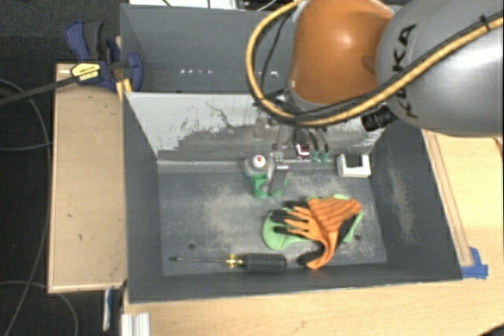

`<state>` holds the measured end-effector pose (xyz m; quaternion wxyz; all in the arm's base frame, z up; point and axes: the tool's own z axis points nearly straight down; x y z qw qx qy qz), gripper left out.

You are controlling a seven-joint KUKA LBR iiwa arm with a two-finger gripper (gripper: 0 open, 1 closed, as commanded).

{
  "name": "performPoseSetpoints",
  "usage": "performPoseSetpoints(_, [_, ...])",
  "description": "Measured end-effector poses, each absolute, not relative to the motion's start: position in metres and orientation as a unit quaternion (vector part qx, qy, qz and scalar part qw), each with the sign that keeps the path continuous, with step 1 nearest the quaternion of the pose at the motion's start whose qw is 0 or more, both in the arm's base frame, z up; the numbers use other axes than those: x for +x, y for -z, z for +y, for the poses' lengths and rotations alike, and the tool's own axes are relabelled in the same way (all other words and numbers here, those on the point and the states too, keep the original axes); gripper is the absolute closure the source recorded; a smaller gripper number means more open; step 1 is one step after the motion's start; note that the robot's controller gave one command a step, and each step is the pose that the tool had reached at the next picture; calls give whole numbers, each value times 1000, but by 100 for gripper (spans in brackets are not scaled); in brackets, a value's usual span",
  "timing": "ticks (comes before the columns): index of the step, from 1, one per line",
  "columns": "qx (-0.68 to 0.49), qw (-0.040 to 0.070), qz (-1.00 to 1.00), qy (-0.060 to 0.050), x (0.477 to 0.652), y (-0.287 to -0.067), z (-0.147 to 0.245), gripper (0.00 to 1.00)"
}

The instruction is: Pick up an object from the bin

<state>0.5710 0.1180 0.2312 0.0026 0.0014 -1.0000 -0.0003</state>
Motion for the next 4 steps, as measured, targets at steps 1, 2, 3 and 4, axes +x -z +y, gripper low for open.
performPoseSetpoints(1, [-1,-2,-1000,1,573,-236,117,0])
performPoseSetpoints(2, [160,-1,-987,1,549,-144,56,0])
performPoseSetpoints(3, [-67,-3,-998,1,582,-159,27,0])
performPoseSetpoints(4, [323,-2,-946,1,504,-135,12,0])
